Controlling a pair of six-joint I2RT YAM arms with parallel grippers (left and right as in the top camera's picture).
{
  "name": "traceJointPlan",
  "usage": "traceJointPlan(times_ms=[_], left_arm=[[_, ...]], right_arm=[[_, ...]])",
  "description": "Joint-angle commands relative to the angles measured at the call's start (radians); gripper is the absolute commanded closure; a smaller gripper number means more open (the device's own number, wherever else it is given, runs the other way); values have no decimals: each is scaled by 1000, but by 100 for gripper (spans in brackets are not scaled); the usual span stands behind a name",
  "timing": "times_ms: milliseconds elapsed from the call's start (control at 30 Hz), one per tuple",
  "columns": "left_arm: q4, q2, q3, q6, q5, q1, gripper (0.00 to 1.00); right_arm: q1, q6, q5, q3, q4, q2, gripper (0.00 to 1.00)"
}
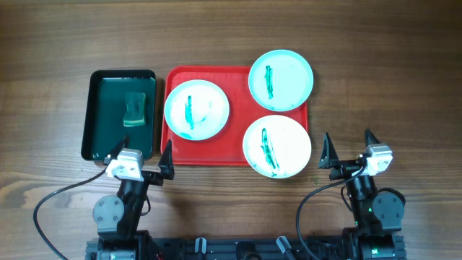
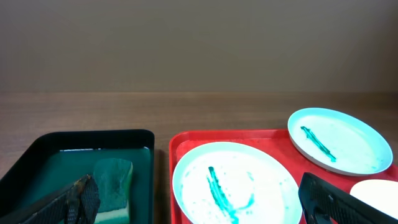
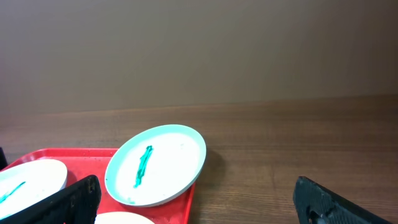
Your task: Clean dirty plates on tray and stack at the side
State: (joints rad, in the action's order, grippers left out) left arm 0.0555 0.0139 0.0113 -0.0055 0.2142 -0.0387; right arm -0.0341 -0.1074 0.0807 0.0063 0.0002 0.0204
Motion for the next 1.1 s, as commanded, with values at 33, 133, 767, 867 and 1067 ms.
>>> traceJointPlan(times_ms=[33,133,767,867,1067], left_arm=[[2,-5,-6,1,-6,-5,0],[2,-5,-6,1,-6,-5,0],[-12,-4,2,-3,-6,-5,0],[39,35,80,-2,-21,-5,0],[182,242,340,2,-29,-5,0]], right_arm=[[-2,-3,-13,-1,2,0,0],[-2,-3,-13,-1,2,0,0],[-2,0,-3,1,52,0,0],[-2,0,33,54,51,33,0],[-2,4,80,238,45,231,0]])
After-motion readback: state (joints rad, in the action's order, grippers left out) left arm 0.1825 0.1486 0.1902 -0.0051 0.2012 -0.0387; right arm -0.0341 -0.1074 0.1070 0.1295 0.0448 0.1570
